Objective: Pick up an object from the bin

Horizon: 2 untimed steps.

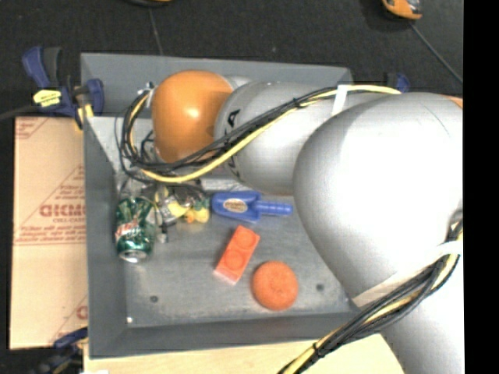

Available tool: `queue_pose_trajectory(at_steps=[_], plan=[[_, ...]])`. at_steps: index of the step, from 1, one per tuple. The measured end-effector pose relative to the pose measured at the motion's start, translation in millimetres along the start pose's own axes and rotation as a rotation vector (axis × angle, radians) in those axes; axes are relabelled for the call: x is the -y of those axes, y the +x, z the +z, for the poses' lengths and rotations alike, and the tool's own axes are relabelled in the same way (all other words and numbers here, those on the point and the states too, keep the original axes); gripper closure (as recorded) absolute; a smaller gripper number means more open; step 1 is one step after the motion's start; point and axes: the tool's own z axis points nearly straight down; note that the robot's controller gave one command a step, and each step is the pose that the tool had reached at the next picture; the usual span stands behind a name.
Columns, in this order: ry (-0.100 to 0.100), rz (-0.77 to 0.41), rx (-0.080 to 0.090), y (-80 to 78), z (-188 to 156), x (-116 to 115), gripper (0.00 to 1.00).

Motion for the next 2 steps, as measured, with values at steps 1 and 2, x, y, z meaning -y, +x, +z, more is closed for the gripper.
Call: queue_pose_trajectory(at_steps=[1,2], plan=[[0.001,-0.010,0.002,1.4,-1,10,0.00],[0.000,-0.012,0.003,10.2,-9,-15,0.00]])
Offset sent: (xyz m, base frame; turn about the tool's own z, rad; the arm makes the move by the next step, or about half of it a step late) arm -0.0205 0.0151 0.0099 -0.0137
